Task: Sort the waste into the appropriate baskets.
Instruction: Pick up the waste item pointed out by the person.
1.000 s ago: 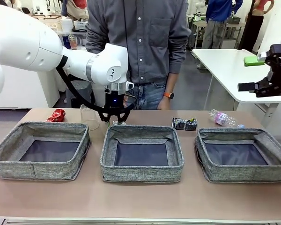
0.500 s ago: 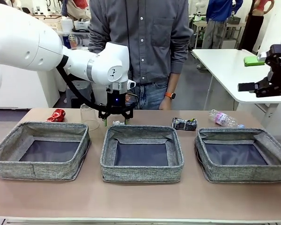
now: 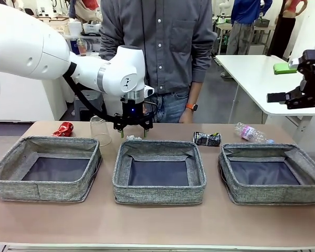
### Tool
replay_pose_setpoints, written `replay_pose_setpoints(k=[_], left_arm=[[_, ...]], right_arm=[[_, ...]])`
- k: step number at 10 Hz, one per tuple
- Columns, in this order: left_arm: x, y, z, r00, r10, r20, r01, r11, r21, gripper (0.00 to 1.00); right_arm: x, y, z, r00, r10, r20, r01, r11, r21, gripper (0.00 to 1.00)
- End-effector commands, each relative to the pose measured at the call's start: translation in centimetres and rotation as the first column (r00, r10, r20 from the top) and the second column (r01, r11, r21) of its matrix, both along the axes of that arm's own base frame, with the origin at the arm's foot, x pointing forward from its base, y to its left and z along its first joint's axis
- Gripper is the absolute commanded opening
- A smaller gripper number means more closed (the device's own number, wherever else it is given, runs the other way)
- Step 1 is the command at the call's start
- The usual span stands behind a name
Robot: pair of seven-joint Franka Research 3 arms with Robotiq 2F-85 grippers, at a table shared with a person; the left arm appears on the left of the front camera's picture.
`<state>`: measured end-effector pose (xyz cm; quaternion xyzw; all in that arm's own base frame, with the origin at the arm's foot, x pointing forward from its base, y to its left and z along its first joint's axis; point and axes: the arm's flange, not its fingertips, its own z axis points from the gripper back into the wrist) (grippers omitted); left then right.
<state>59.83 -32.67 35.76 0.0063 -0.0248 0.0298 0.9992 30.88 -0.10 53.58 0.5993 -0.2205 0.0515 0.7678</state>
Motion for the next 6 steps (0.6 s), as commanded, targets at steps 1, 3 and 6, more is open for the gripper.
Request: replay_pose_setpoints(k=[1, 3, 6], left_arm=[[-0.4, 1.2, -0.3, 0.999, -0.030, 0.035, 0.031, 0.999, -0.019, 1.00], [0.4, 1.8, -0.6, 0.999, -0.027, 0.030, 0.027, 0.999, -0.021, 1.00], [1.3, 1.8, -1.4, 1.000, -0.019, 0.006, 0.020, 0.999, -0.029, 1.00]], right_arm=[[0.4, 0.2, 0.1, 1.000, 0.003, 0.029, -0.003, 1.000, 0.017, 1.00], [0.4, 0.2, 0.1, 1.000, 0.003, 0.029, -0.003, 1.000, 0.017, 1.00], [0.4, 0.2, 0.1, 1.000, 0.003, 0.029, -0.003, 1.000, 0.017, 1.00]])
